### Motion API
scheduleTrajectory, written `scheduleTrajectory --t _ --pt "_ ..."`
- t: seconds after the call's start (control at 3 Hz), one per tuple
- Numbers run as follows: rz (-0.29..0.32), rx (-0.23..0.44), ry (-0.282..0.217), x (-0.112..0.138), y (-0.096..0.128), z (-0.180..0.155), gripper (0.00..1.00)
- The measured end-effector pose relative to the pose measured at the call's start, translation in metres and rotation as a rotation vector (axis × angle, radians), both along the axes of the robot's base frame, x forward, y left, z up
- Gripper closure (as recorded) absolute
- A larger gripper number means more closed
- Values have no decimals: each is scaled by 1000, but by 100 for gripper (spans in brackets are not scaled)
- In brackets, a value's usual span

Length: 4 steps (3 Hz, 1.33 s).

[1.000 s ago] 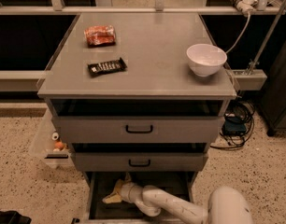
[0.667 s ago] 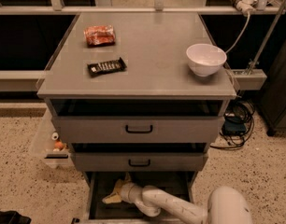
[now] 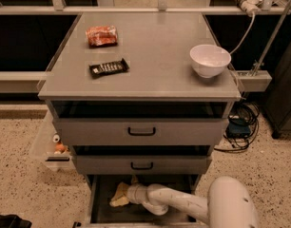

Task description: Pick sponge from bottom drawer and place on counter

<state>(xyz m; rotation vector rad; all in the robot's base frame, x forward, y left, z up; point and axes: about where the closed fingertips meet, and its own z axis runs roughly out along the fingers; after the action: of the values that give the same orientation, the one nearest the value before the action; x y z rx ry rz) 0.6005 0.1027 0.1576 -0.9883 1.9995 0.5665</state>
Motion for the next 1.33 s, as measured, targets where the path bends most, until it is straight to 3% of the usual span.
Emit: scheduleTrajectory --t 0.33,0.67,1.0,1.33 --pt "0 -32 47 1 -26 -6 0" --pt "-1 -43 56 -1 -33 -11 0" --pt "21 -47 63 -2 -22 -9 0" --pt "56 -1 91 -8 -9 -4 0"
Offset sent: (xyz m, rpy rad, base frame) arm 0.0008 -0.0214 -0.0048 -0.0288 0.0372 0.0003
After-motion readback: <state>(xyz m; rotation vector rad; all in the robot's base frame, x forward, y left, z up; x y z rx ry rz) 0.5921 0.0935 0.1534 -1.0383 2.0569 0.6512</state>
